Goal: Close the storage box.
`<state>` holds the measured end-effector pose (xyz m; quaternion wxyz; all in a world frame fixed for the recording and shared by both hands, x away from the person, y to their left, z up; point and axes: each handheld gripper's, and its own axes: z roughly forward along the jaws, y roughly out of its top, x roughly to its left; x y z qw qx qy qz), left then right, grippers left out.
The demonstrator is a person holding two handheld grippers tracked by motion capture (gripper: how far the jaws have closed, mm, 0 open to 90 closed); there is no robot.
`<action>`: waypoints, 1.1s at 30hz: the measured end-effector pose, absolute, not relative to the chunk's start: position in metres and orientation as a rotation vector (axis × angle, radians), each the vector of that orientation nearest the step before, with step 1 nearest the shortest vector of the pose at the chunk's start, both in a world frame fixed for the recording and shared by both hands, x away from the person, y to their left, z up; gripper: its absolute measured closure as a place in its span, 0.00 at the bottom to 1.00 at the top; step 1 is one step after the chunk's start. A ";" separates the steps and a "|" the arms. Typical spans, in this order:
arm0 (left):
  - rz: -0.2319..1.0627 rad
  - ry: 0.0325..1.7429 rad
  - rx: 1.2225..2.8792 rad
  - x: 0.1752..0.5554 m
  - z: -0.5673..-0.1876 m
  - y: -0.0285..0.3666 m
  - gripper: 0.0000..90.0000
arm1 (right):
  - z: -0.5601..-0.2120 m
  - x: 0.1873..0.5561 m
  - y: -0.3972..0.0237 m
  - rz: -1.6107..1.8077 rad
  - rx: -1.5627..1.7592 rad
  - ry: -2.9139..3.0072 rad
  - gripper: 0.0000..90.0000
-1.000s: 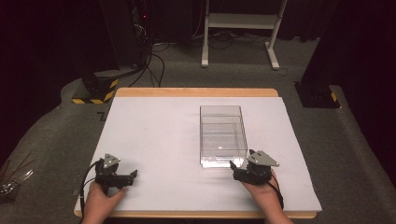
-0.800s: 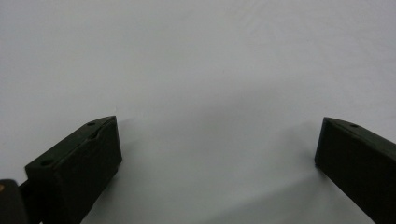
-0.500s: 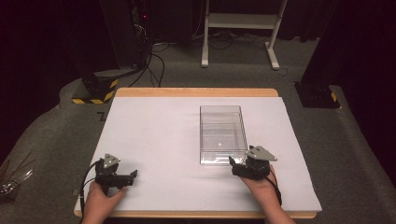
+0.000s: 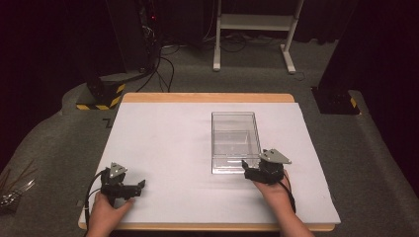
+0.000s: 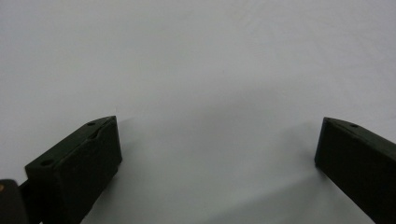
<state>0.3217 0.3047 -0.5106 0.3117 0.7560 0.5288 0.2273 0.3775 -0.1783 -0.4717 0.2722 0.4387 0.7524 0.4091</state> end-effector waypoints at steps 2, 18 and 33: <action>0.599 1.395 1.994 0.322 -0.511 0.305 0.01 | -0.472 0.379 -0.178 1.102 1.182 2.021 0.13; 0.599 1.396 1.995 0.322 -0.511 0.305 0.01 | -0.471 0.382 -0.181 1.116 1.176 2.025 0.16; 0.601 1.395 1.995 0.322 -0.511 0.305 0.01 | -0.467 0.375 -0.182 1.137 1.172 2.041 0.19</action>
